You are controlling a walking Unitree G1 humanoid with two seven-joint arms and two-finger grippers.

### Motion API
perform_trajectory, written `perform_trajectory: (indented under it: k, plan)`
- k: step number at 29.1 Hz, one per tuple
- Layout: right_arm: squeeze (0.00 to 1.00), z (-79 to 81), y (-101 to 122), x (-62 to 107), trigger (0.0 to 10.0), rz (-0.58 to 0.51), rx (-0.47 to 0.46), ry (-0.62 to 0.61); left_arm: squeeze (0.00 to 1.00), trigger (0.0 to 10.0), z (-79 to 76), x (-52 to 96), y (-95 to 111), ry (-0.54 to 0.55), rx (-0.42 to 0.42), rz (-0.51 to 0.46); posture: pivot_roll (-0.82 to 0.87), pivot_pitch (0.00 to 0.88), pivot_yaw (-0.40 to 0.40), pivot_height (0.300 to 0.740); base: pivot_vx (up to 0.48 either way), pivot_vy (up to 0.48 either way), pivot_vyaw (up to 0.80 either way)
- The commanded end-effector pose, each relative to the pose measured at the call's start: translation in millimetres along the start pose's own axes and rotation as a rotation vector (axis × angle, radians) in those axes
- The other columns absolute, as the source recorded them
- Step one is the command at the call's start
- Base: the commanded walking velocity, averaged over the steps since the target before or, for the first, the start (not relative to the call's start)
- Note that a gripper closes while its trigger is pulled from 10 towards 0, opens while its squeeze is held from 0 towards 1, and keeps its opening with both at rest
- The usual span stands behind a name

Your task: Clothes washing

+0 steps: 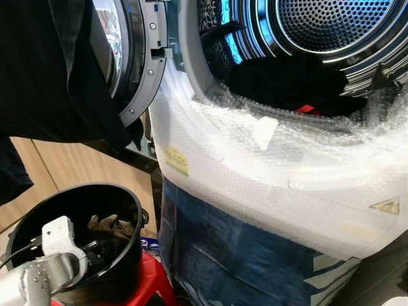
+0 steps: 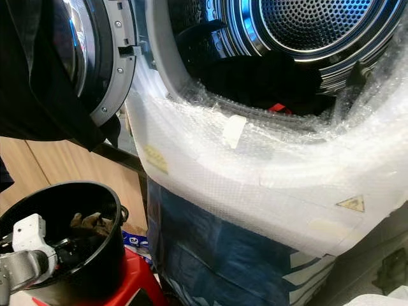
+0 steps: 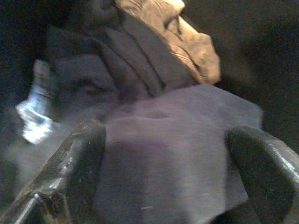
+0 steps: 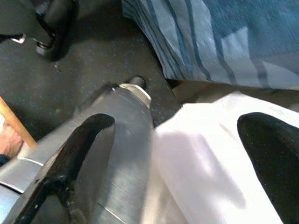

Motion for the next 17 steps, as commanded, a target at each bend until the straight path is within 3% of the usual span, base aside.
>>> perform_trajectory:
  k: [1, 2, 3, 10, 13, 17]
  plan:
    - [0.0, -2.1, 0.3, 0.2, 10.0, 0.002, 0.003, -0.001, 0.0, 10.0, -4.6, -1.3, 1.5, -0.035, -0.051, 0.001, 0.14, 0.0, -0.012, 0.74, 0.0, 0.0, 0.0]
    - [0.0, -3.5, 0.6, 0.3, 10.0, 0.001, 0.003, -0.004, 0.0, 10.0, 4.8, -2.9, 7.2, -0.014, -0.128, -0.015, 0.14, 0.0, -0.015, 0.74, 0.0, 0.0, 0.0]
    - [0.0, -3.8, 0.7, 0.4, 10.0, 0.0, 0.003, -0.005, 0.0, 10.0, 7.8, -3.4, 8.7, -0.006, -0.15, -0.019, 0.14, 0.0, -0.015, 0.74, 0.0, 0.0, 0.0]
    - [0.0, -8.4, 1.1, 0.8, 10.0, -0.001, -0.006, -0.013, 0.0, 10.0, 17.9, -7.1, 16.5, 0.011, -0.213, -0.038, 0.13, 0.0, -0.016, 0.74, 0.0, 0.0, 0.0]
    - [0.0, -12.0, 0.4, 1.3, 10.0, 0.0, -0.007, -0.02, 0.0, 10.0, 13.3, -8.6, 13.5, -0.019, -0.203, -0.035, 0.13, 0.0, -0.02, 0.74, 0.0, 0.0, 0.0]
    - [0.0, -15.6, -0.5, 1.8, 10.0, 0.001, 0.002, -0.026, 0.0, 10.0, -5.9, -7.7, 29.4, -0.102, -0.212, -0.129, 0.13, 0.0, -0.029, 0.74, 0.0, 0.0, 0.0]
Point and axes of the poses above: a point about 5 cm out from each wrist's last joint towards the gripper, its own x axis pointing back from the gripper into the wrist, its own y axis along the axis of the wrist's last joint, z = x × y, the point moved 6 cm from there along -x, pointing out of the wrist towards the gripper, and after that the axes turned 5 degrees about x, right-handed, at the moved point
